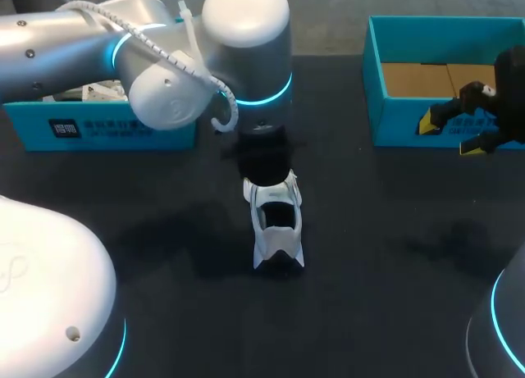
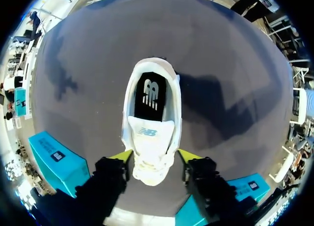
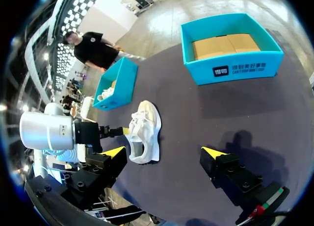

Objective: Take the shoe out of the shoebox, open the shoe tongue, remove and reinsert the insole, then place the shoe into the shoebox

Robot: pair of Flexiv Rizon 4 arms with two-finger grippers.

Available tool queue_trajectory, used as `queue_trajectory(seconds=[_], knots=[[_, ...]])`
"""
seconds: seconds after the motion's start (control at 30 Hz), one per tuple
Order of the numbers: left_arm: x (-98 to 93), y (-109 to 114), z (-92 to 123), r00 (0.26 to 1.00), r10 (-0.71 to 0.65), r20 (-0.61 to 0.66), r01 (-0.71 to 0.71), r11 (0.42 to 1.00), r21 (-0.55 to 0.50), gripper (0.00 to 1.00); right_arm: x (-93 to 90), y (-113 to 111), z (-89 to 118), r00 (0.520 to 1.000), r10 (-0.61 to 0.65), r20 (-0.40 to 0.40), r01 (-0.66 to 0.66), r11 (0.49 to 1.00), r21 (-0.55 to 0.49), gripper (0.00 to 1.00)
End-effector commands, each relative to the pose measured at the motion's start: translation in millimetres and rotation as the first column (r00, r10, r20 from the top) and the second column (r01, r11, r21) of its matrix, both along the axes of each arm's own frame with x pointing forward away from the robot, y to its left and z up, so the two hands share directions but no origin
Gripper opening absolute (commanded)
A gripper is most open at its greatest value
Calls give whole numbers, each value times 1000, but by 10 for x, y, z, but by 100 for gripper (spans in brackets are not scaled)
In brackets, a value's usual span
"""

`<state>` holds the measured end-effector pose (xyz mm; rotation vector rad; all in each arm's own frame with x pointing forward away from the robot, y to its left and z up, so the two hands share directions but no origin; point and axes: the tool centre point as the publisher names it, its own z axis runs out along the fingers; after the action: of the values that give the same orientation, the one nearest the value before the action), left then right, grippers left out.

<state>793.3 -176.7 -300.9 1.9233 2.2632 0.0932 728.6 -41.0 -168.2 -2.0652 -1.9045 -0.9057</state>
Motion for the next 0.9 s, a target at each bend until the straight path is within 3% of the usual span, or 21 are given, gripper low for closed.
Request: queue_trajectory(seconds=[0.03, 0.77, 0.9], knots=[[-4, 8, -2, 1000, -1, 2, 1, 1000, 0, 100, 0, 9, -7, 1000, -2, 0, 2, 1000, -2, 100], [-4, 8, -2, 1000, -1, 2, 1, 1000, 0, 100, 0, 9, -7, 1000, -2, 0, 2, 1000, -2, 100], [-172, -13, 91, 986, 168, -19, -168, 986, 13, 100, 0, 9, -7, 1000, -2, 0, 2, 1000, -2, 100]])
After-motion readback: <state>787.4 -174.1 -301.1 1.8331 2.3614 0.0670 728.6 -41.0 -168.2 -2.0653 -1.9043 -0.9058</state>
